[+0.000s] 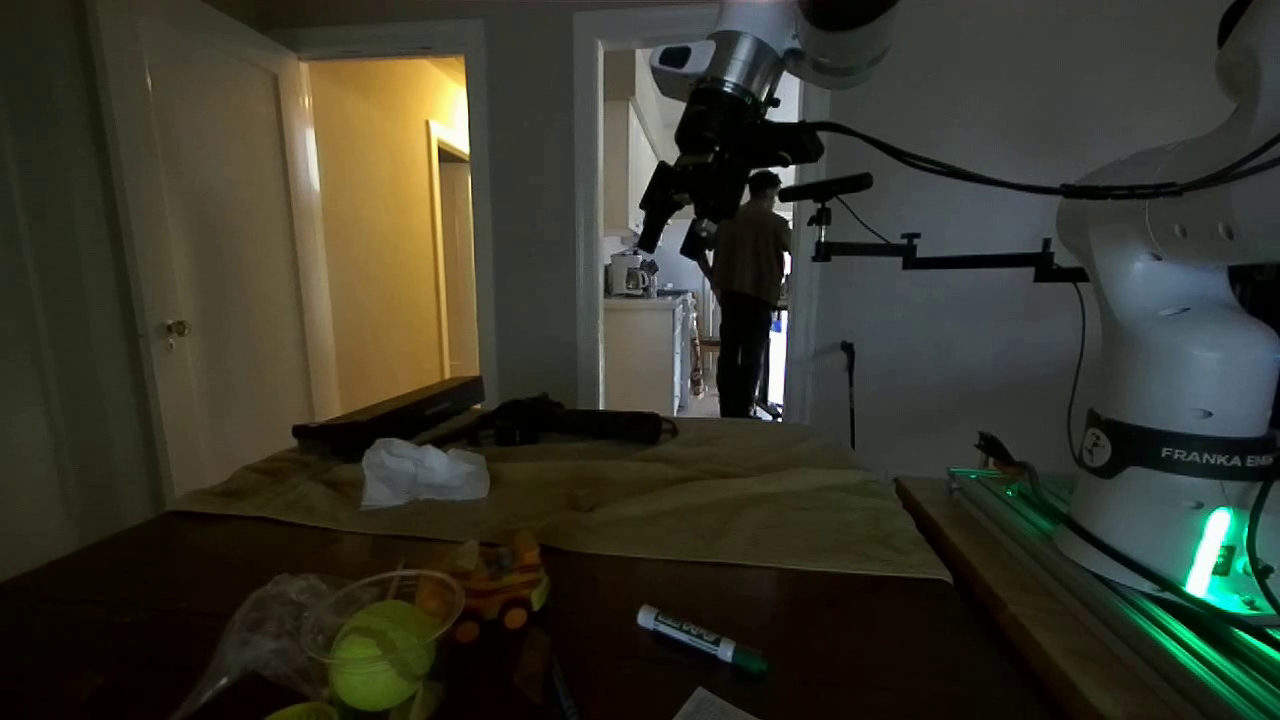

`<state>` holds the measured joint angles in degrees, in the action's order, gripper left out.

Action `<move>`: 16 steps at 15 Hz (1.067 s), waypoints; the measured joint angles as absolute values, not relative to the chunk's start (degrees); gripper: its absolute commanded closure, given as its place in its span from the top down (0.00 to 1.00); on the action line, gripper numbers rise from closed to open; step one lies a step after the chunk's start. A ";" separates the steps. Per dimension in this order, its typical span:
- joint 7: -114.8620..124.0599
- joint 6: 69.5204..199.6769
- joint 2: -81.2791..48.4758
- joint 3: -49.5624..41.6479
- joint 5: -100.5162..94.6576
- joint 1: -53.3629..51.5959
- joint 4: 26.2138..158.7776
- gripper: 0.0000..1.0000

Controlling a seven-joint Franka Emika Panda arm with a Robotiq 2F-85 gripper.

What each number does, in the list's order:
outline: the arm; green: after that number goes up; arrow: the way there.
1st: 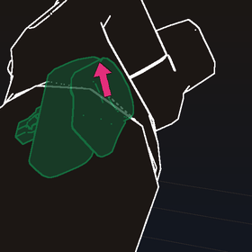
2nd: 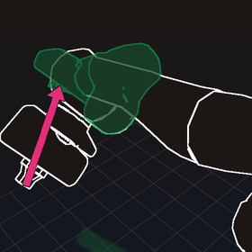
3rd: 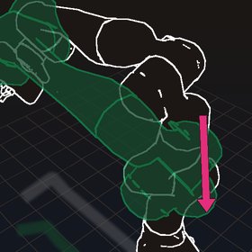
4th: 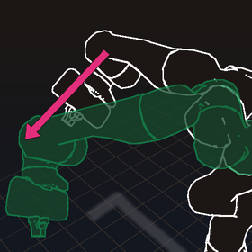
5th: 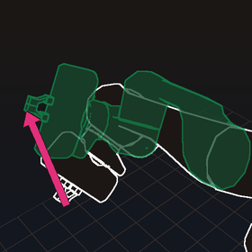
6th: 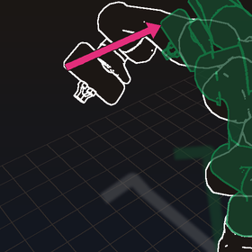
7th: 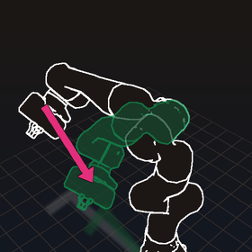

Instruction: Move the toy car forward

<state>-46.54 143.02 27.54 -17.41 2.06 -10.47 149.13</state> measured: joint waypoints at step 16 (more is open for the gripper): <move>-50.67 151.77 -4.17 -5.39 21.98 -9.36 128.25 1.00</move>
